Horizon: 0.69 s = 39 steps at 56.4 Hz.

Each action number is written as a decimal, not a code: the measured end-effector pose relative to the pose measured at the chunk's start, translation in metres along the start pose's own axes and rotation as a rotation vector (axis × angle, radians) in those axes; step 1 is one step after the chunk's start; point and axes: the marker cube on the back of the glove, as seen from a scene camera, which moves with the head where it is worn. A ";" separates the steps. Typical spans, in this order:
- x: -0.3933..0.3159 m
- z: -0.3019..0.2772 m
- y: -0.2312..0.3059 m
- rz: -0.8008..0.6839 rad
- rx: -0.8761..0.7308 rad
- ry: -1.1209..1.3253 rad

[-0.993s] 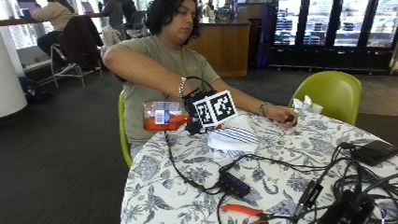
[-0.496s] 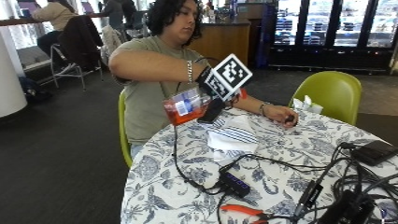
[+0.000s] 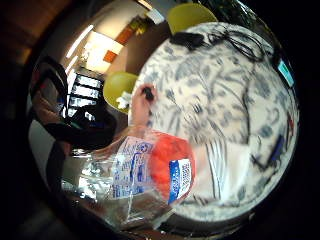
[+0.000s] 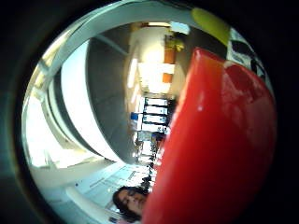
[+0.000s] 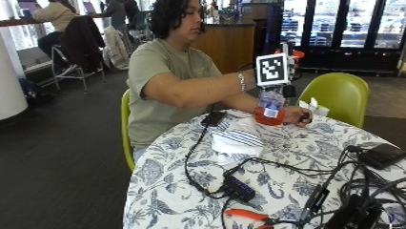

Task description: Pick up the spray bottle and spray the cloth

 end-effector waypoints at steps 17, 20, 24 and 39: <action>0.049 0.066 -0.032 -0.231 0.142 0.062; 0.055 0.072 -0.035 -0.227 0.165 0.061; 0.057 0.076 -0.040 -0.212 0.169 0.075; 0.055 0.085 -0.048 -0.200 0.172 0.094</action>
